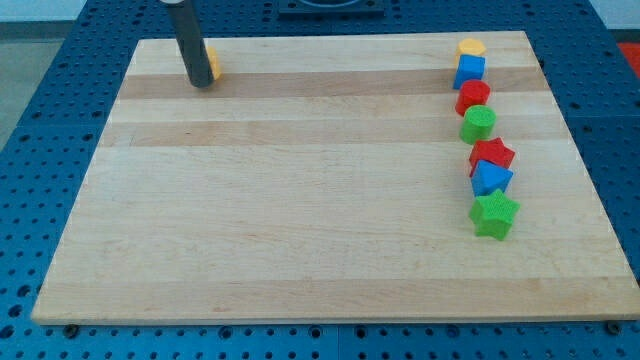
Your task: Move the cube to the parallel right of the heart
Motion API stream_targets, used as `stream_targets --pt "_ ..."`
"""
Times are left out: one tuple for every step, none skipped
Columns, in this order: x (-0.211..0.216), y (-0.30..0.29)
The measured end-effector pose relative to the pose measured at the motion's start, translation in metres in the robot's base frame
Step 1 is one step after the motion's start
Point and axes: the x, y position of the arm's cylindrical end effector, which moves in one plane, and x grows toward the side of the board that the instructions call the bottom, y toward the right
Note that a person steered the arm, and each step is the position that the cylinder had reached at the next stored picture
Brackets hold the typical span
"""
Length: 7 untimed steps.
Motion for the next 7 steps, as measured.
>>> stream_targets --pt "-0.004 -0.020" --pt "-0.003 -0.023" --pt "0.010 0.009" --pt "0.012 0.069" --pt "-0.009 0.142" --pt "-0.021 0.157" --pt "-0.022 0.171"
